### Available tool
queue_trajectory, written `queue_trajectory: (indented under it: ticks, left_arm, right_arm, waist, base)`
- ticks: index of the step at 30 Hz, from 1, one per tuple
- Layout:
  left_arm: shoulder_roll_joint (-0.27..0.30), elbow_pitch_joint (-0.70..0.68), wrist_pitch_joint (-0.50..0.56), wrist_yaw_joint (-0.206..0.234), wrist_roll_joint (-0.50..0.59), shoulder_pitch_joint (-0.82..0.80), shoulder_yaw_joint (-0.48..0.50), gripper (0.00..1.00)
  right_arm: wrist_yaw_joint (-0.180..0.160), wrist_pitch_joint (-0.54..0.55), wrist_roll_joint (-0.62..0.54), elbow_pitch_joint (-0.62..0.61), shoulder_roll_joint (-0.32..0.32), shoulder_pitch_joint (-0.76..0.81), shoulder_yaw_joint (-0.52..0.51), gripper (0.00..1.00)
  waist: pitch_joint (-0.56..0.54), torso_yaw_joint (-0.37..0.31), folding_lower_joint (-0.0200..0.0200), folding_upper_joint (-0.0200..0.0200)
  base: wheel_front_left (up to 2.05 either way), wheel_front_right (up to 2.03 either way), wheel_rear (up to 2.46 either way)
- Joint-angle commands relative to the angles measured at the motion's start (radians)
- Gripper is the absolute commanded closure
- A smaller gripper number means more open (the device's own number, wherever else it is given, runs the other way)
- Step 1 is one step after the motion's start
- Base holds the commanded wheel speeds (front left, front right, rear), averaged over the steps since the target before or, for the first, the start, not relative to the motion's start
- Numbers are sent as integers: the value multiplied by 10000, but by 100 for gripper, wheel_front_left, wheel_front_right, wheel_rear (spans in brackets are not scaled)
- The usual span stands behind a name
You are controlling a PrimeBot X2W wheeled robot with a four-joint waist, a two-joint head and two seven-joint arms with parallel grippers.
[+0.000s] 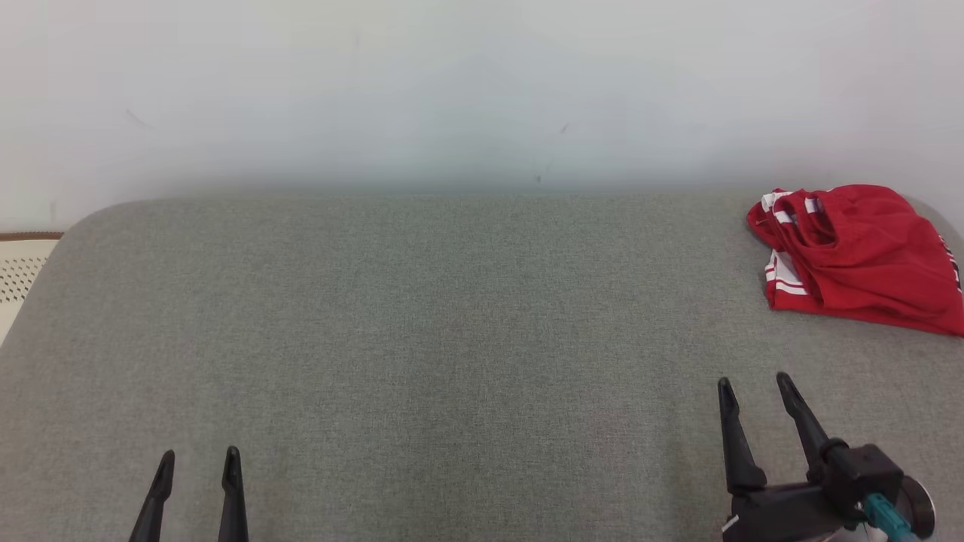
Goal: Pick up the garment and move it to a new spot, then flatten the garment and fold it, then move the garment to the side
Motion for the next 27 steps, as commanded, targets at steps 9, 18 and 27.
queue_trajectory:
  ticks: [9,18,27]
  left_arm:
    - [-14,234,-41,-65,74,237,-126,0]
    - [-19,284,-41,2,178,285,-140,0]
    - [-29,335,25,-17,79,124,-138,100]
  right_arm:
    - [1,-1,-776,-470,542,875,-291,0]
    - [1,-1,-861,-467,724,956,-394,0]
    - [0,4,-791,-282,740,848,-415,100]
  waist:
    - [-86,-85,0,1]
    - [-95,-102,0,1]
    - [-87,-120,0,1]
  base:
    - [0,0,0]
    - [0,0,0]
    - [0,0,0]
